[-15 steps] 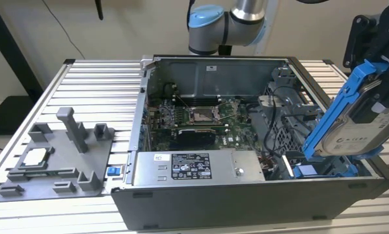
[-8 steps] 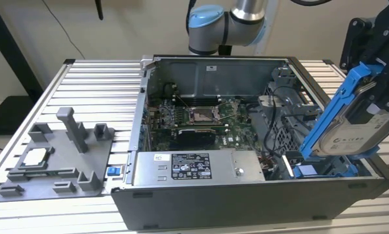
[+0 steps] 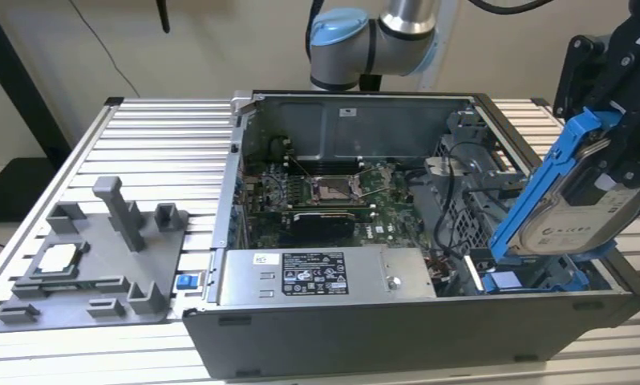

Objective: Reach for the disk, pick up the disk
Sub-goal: 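Pick up the disk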

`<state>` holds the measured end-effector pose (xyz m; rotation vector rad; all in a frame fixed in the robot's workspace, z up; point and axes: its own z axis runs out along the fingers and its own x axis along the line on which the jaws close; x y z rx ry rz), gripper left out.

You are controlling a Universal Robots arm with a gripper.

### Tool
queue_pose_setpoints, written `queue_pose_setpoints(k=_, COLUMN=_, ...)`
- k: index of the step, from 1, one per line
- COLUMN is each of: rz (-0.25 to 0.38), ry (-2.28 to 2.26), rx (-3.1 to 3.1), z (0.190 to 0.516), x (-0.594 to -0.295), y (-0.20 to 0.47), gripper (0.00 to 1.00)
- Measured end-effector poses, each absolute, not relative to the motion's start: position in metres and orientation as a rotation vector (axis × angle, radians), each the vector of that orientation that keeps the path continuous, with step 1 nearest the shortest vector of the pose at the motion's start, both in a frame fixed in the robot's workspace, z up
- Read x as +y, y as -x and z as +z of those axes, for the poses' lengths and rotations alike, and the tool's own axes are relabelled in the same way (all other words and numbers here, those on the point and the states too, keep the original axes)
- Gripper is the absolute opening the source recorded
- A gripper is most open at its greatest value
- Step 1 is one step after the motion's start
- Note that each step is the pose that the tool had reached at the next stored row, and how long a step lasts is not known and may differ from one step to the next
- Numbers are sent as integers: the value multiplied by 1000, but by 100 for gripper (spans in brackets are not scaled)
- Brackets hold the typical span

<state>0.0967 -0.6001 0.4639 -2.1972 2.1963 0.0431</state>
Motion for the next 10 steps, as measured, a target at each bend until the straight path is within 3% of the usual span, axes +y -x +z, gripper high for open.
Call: queue_pose_setpoints(k=10, rz=53, ry=2192, rx=2192, z=461, x=-599, y=-97, gripper=0)
